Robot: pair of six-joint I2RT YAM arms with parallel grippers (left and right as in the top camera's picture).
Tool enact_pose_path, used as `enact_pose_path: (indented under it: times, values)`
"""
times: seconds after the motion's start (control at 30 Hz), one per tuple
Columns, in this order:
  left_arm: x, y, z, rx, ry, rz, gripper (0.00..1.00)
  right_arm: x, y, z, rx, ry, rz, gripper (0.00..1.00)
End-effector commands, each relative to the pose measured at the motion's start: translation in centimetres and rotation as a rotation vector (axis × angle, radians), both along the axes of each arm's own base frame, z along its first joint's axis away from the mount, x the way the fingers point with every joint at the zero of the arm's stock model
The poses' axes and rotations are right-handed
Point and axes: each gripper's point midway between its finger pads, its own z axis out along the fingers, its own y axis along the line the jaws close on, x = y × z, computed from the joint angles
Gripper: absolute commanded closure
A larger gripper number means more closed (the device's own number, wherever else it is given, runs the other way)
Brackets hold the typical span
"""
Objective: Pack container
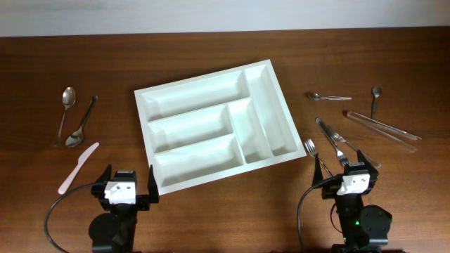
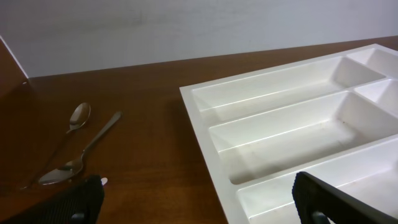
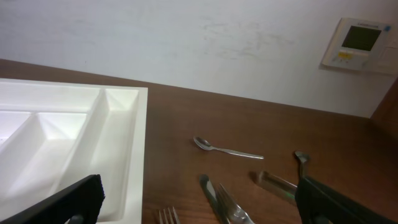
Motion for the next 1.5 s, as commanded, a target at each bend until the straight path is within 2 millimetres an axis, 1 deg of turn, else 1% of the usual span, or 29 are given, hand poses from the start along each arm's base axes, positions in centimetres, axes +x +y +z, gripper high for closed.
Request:
enact_pose_path:
  times: [0.0,0.43,0.57,0.63,0.8,0.9,0.97,1.07,1.2,1.23,1.37,1.47]
  values:
    - [0.0,0.1,-0.2,-0.010,-0.003,0.009,0.01,0.0,0.0,-0.2,0.005,-0.002,-0.004,0.01]
    - [0.0,0.1,-0.2,-0.010,-0.003,0.009,0.01,0.0,0.0,-0.2,0.009,-0.002,-0.002,0.01]
    - [0.0,0.1,-0.2,-0.010,-0.003,0.009,0.01,0.0,0.3,-0.2,0.104,0.003,0.005,0.02]
    - [0.0,0.1,-0.2,-0.011,-0.003,0.009,0.01,0.0,0.4,-0.2,0.119,0.005,0.009,0.01]
    - [0.0,0.1,-0.2,-0.010,-0.003,0.009,0.01,-0.2,1.8,0.6,0.152,-0.012,0.091,0.01]
    - [0.0,0.1,-0.2,-0.010,-0.003,0.009,0.01,-0.5,2.0,2.3,0.150,-0.035,0.103,0.01]
    - [0.0,0.1,-0.2,-0.010,-0.003,0.009,0.01,-0.7,1.9,3.1,0.151,-0.020,0.098,0.01]
    - [0.0,0.1,-0.1,-0.010,-0.005,0.009,0.01,-1.2,1.9,3.8,0.159,0.064,0.092,0.01]
    - [0.3,0.1,1.6,-0.010,-0.075,0.009,0.01,-1.3,2.0,3.9,0.174,0.229,0.079,0.01]
    - [0.3,0.1,1.8,-0.010,-0.083,0.008,0.01,-1.2,1.9,4.0,0.178,0.273,0.075,0.01]
    - [0.3,0.2,1.6,-0.008,-0.078,0.013,0.01,0.0,1.9,4.6,0.193,0.457,0.060,0.01]
    - [0.3,0.3,1.7,-0.009,-0.081,0.021,0.01,1.2,1.8,4.7,0.209,0.647,0.044,0.01]
